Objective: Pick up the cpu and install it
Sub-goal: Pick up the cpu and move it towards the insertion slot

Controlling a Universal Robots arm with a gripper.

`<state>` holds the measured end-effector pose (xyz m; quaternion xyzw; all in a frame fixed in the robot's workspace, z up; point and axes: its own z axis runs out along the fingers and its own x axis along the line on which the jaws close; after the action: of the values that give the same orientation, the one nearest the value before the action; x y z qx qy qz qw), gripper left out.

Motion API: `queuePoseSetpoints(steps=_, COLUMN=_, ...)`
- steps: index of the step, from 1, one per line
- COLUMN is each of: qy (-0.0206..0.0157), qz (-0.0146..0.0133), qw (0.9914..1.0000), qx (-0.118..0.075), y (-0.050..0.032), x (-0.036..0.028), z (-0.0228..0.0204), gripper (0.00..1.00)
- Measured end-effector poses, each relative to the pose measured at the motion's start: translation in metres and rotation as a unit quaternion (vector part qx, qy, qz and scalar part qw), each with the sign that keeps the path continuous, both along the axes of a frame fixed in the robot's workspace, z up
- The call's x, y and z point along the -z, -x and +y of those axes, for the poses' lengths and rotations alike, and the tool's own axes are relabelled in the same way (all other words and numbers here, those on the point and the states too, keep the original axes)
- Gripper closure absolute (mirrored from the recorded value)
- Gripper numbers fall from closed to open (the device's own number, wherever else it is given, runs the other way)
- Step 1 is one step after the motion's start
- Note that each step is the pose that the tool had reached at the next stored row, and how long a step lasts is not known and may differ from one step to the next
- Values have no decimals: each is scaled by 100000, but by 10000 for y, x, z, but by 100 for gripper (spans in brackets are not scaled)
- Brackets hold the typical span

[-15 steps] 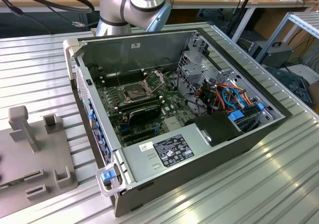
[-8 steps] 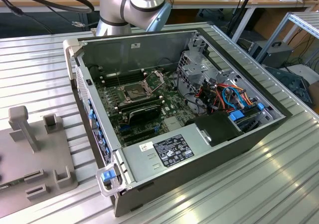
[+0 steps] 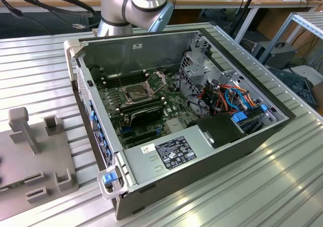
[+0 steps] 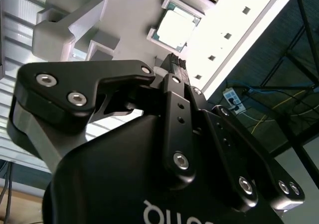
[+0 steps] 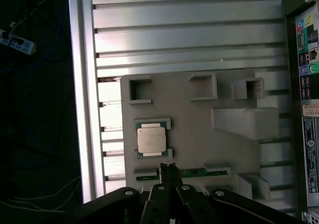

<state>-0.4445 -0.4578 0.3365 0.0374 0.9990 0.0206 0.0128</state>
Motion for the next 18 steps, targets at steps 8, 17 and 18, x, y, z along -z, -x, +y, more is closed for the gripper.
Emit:
queuePoseSetpoints(steps=8, qy=12, qz=18, qw=100000, qx=-2, y=1, x=211, z=0, gripper=89)
queuePoseSetpoints(steps=17, qy=5, qz=10, qw=100000, qx=0, y=1, x=214, z=0, gripper=83)
queuePoseSetpoints(steps=18, qy=6, qz=10, qw=100000, qx=0, y=1, x=214, z=0, gripper=76)
